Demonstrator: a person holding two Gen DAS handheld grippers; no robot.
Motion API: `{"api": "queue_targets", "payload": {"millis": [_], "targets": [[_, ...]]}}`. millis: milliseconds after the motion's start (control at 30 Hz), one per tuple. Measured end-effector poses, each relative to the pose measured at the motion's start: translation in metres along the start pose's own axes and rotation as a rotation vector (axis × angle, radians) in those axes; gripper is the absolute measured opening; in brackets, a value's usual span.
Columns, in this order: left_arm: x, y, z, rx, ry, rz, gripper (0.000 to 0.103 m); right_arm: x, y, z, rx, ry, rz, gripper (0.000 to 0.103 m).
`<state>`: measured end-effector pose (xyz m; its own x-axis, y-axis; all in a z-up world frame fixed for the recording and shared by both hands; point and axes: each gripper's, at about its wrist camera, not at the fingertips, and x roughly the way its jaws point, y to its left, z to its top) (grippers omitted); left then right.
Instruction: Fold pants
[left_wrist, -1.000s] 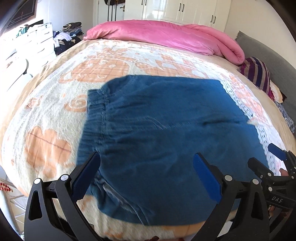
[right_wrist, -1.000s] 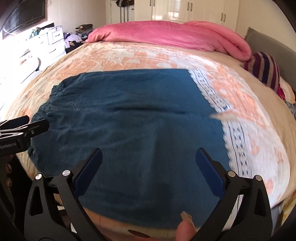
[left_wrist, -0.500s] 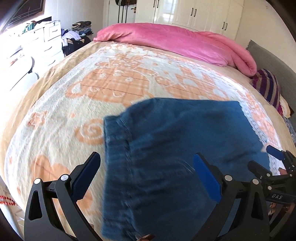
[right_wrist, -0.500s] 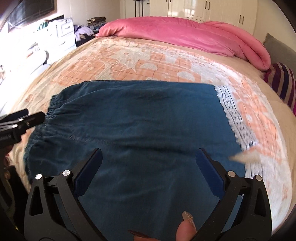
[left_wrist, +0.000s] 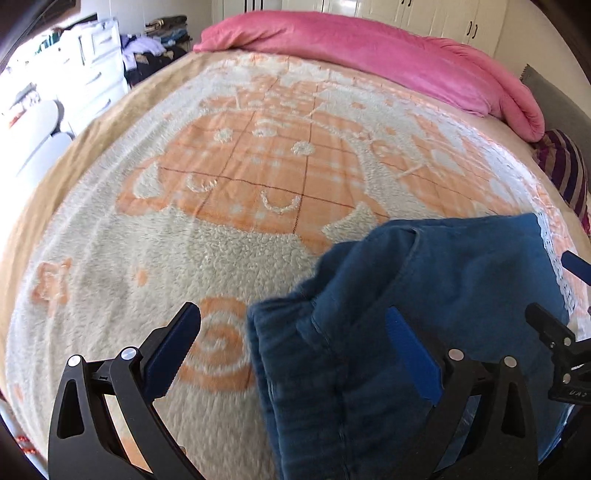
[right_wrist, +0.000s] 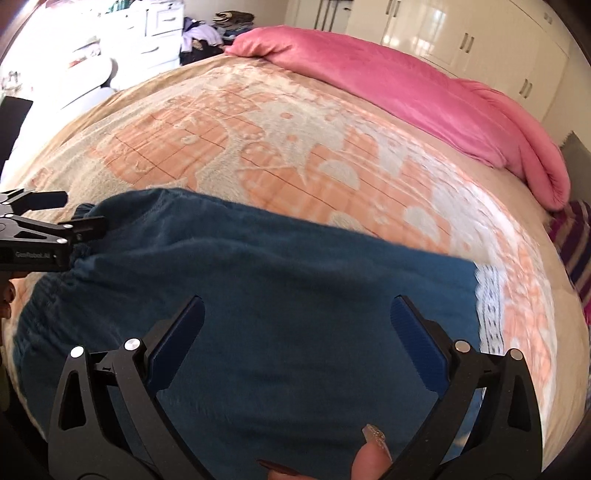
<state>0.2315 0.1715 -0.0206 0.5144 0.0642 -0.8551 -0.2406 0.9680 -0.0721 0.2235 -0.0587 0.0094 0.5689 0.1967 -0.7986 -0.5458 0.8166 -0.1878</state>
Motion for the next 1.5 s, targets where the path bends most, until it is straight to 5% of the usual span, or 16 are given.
{"api": "queue_targets", "payload": {"millis": [267, 333, 367, 467, 633, 767, 800, 867, 967, 1033, 1233, 1500], "targets": [[0.022, -0.003, 0.001, 0.044, 0.000, -0.066, 0.097, 0.041, 0.006, 0.027, -0.057, 0.050, 0.026, 0.095], [0.020, -0.004, 0.001, 0.061, -0.020, -0.095, 0.087, 0.052, 0.002, 0.031, -0.070, 0.077, 0.024, 0.095], [0.016, -0.005, 0.001, 0.070, -0.040, -0.123, 0.063, 0.057, 0.002, 0.033, -0.088, 0.084, 0.024, 0.095], [0.010, -0.007, 0.000, 0.110, -0.079, -0.110, 0.042, 0.068, 0.003, 0.040, -0.131, 0.108, 0.047, 0.095], [-0.010, -0.003, -0.002, 0.122, -0.148, -0.161, 0.034, 0.069, 0.011, 0.053, -0.190, 0.074, 0.097, 0.095], [-0.031, -0.010, -0.010, 0.175, -0.233, -0.131, 0.032, 0.074, 0.025, 0.055, -0.270, 0.071, 0.123, 0.094], [-0.034, -0.012, -0.010, 0.184, -0.245, -0.125, 0.032, 0.075, 0.030, 0.054, -0.301, 0.065, 0.115, 0.090], [-0.042, -0.015, -0.013, 0.205, -0.270, -0.122, 0.032, 0.075, 0.041, 0.049, -0.361, 0.062, 0.156, 0.056], [-0.044, -0.016, -0.016, 0.213, -0.266, -0.145, 0.032, 0.068, 0.048, 0.043, -0.358, 0.076, 0.227, 0.020], [-0.045, -0.009, -0.016, 0.188, -0.255, -0.175, 0.032, 0.057, 0.043, 0.039, -0.309, 0.063, 0.231, 0.007], [-0.057, -0.003, -0.022, 0.183, -0.271, -0.211, 0.032, -0.012, 0.019, 0.013, -0.165, -0.088, 0.293, 0.005], [-0.098, -0.012, -0.060, 0.225, -0.326, -0.274, 0.034, -0.085, 0.014, -0.055, -0.068, -0.164, 0.357, 0.004]]}}
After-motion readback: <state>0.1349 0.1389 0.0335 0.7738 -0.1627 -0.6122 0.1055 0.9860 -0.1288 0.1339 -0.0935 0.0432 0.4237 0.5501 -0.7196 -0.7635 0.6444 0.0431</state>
